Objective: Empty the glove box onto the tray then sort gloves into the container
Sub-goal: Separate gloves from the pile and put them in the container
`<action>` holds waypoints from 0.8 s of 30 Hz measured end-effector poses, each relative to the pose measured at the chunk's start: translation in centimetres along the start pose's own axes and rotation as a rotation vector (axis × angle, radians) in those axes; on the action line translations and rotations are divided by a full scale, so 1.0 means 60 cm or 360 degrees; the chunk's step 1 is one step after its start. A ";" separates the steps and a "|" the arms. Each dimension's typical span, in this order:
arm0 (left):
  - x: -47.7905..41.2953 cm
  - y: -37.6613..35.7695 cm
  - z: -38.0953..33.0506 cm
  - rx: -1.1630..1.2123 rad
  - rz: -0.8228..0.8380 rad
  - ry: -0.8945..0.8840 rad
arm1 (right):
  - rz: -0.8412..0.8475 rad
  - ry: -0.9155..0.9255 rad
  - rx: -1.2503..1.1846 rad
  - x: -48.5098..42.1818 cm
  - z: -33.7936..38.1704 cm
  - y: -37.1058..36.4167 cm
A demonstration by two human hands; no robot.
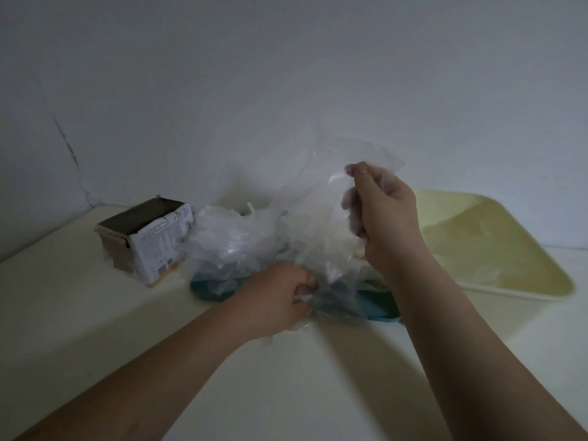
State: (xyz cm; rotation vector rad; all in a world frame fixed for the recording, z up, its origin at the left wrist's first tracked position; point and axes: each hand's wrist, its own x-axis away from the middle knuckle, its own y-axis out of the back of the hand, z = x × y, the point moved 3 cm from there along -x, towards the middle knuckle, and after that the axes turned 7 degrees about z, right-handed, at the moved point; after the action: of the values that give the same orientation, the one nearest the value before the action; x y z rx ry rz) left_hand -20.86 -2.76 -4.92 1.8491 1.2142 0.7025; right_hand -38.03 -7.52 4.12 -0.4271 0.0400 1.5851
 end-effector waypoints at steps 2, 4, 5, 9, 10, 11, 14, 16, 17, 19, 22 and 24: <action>0.010 0.016 0.005 0.0135 -0.0050 0.0015 | 0.0090 -0.0006 -0.0075 -0.003 0.005 0.002; 0.026 0.048 0.013 0.0305 -0.0175 0.0064 | 0.0202 -0.0073 -0.0185 0.000 0.015 0.002; 0.035 0.069 0.020 0.0406 -0.0259 0.0106 | 0.0255 -0.0137 -0.0234 0.001 0.021 0.000; 0.072 0.145 0.056 0.0869 -0.0611 0.0392 | 0.0735 -0.0433 -0.0851 0.008 0.039 -0.014; 0.077 0.158 0.066 0.1061 -0.0681 0.0406 | 0.0918 -0.0473 -0.1006 0.013 0.044 -0.020; 0.082 0.168 0.068 0.1291 -0.0721 0.0381 | 0.1041 -0.0499 -0.1065 0.018 0.047 -0.028; 0.086 0.182 0.065 0.1725 -0.0681 0.0310 | 0.1220 -0.0504 -0.0839 0.037 0.036 -0.036; 0.088 0.183 0.054 0.1816 -0.0641 0.0273 | 0.1362 -0.0418 -0.0438 0.047 0.024 -0.038; 0.089 0.182 0.050 0.1829 -0.0631 0.0246 | 0.1412 -0.0355 -0.0260 0.047 0.017 -0.039; 0.091 0.181 0.048 0.1791 -0.0654 0.0178 | 0.1427 -0.0259 -0.0075 0.051 0.012 -0.045; 0.094 0.185 0.045 0.1888 -0.0671 0.0089 | 0.1346 -0.0076 0.0255 0.059 0.027 -0.056; 0.093 0.187 0.040 0.1928 -0.0657 0.0048 | 0.1273 0.0026 0.0641 0.060 0.037 -0.065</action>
State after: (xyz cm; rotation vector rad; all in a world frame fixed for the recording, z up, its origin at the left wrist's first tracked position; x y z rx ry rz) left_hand -11.42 -0.85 3.44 2.3155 2.2269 -0.3727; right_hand -34.81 -3.14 6.02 -0.0957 0.5947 2.2885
